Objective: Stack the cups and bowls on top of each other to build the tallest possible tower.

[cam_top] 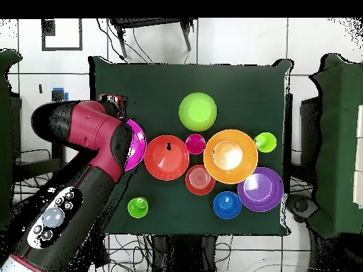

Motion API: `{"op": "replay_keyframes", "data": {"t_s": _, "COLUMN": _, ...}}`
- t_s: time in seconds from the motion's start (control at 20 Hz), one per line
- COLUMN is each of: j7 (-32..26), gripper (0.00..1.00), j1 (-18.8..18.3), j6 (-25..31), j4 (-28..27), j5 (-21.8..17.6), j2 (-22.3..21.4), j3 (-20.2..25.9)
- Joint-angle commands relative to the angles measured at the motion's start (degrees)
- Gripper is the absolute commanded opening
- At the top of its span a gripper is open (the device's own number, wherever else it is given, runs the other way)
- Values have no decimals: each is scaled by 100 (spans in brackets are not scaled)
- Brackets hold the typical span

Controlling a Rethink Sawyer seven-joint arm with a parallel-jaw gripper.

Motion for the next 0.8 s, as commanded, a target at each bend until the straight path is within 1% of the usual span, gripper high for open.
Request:
{"op": "replay_keyframes", "data": {"t_s": 0.05, "j7": -130, "gripper": 100, "j1": -213, "j6": -411, "j4": 308, "j5": -470, "j2": 59, "j3": 1098}}
{"op": "replay_keyframes", "data": {"t_s": 0.4, "j7": -307, "gripper": 100, "j1": -396, "j6": -595, "j4": 357, "j5": -637, "j2": -61, "j3": 1253}}
{"op": "replay_keyframes", "data": {"t_s": 0.6, "j7": -220, "gripper": 100, "j1": -449, "j6": -588, "j4": 303, "j5": -765, "j2": -64, "j3": 1271}}
{"op": "replay_keyframes", "data": {"t_s": 0.8, "j7": -58, "gripper": 100, "j1": -450, "j6": -563, "j4": 203, "j5": -782, "j2": 6, "j3": 1223}}
